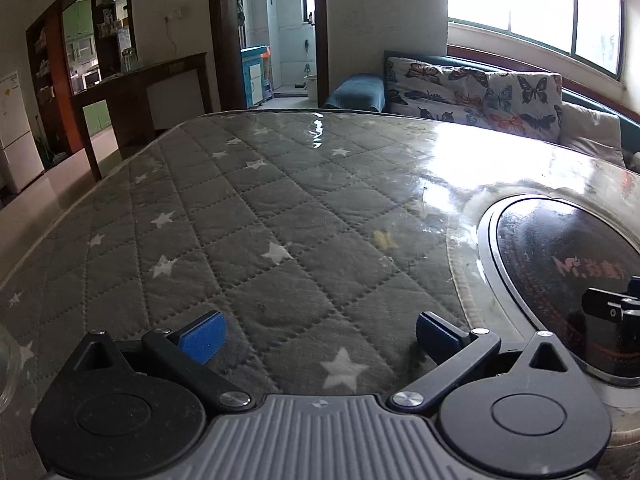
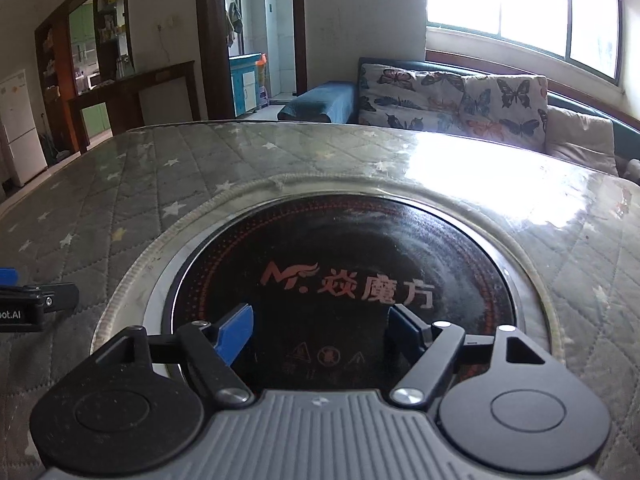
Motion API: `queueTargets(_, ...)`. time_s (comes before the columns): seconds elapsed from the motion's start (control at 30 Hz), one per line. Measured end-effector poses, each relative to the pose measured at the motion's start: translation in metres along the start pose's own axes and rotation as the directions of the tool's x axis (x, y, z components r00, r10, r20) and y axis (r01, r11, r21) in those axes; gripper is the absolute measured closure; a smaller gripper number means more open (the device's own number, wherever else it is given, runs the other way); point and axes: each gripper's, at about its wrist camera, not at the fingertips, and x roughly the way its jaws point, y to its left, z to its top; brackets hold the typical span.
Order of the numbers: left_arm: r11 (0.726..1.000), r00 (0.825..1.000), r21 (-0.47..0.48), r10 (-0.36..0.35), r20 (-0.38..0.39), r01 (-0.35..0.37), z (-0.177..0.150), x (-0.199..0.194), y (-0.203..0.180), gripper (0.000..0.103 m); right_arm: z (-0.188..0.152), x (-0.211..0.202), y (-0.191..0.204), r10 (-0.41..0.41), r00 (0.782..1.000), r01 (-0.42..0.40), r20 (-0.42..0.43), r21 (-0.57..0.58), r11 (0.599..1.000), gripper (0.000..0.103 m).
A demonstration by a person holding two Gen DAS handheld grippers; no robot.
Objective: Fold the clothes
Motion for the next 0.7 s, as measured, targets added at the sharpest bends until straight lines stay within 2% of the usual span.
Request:
queueTargets(0.17, 1.000, 1.000, 0.027, -0.009, 0.017, 0.009, 0.001, 0.005, 0.002, 0.000, 0.004, 0.008, 0.004, -0.015, 1.000, 0.015, -0.011, -0.014, 1.000, 0.018)
queueTargets(0.33, 0.999, 0.999, 0.014, -0.035, 0.032, 0.035, -0.002, 0.008, 0.006, 0.000, 0.007, 0.015, 0.005, -0.029, 0.999, 0.028, -0.029, -0.015, 0.999, 0.003)
queueTargets(0.4, 0.999, 0.999, 0.012, -0.036, 0.032, 0.036, -0.002, 0.008, 0.007, 0.000, 0.007, 0.016, 0.005, -0.035, 0.999, 0.034, -0.037, -0.009, 0.999, 0.000)
queueTargets(0.7, 0.999, 0.999, 0.006, -0.043, 0.032, 0.043, -0.002, 0.007, 0.010, 0.000, 0.007, 0.019, 0.007, -0.034, 0.999, 0.034, -0.040, 0.001, 0.999, 0.000)
